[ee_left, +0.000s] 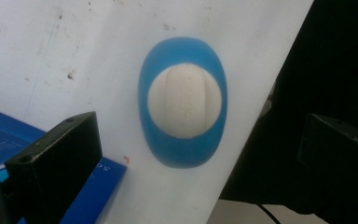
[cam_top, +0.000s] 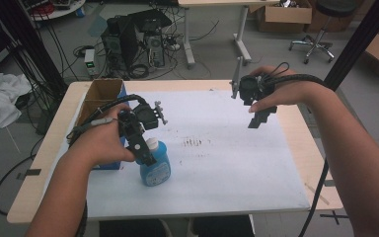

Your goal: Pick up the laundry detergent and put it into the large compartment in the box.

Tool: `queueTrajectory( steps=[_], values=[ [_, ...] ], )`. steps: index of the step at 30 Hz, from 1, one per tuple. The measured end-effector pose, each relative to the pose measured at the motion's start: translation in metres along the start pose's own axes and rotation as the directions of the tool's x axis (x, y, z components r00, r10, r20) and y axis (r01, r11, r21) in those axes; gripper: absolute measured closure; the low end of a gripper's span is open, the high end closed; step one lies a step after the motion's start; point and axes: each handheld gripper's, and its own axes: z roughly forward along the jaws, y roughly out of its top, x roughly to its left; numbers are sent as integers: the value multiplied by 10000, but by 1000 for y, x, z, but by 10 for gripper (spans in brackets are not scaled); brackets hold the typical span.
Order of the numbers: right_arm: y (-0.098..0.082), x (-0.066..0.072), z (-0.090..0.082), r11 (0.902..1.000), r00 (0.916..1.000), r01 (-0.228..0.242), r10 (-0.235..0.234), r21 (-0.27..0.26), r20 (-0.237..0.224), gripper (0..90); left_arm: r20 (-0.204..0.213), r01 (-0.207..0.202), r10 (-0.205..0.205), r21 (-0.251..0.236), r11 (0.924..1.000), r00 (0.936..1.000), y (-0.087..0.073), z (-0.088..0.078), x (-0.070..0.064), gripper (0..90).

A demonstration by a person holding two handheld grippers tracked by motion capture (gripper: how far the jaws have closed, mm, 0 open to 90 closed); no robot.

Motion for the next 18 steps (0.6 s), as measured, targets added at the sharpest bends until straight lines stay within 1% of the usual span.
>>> queueTrajectory(
  steps=[5,7,8,10,11,12,14,18],
  values=[
    [1,0,2,10000,10000,44,-44,-3,-32,160,42,34,-35,142,9999,10000,-1,8,3,1],
    [2,0,4,10000,10000,68,-67,14,-45,160,11,56,-56,249,9997,10000,-1,15,5,0],
    [2,0,4,10000,10000,68,-67,14,-45,160,11,56,-56,249,9997,10000,-1,15,5,1],
    [3,0,6,10000,9999,99,-99,13,-58,160,65,50,-52,329,9994,10000,-1,21,6,1],
    [3,0,6,10000,9999,99,-99,13,-58,160,65,50,-52,329,9994,10000,-1,21,6,1],
    [4,0,6,9999,9999,123,-122,21,-73,160,76,63,-66,412,9991,9999,0,26,7,1],
    [4,0,7,9999,9999,123,-123,12,-84,160,10,66,-67,553,9984,10000,1,30,7,1],
    [4,0,7,9999,9999,111,-111,-12,-78,160,21,41,-42,568,9984,10000,2,36,8,1]
  ],
)
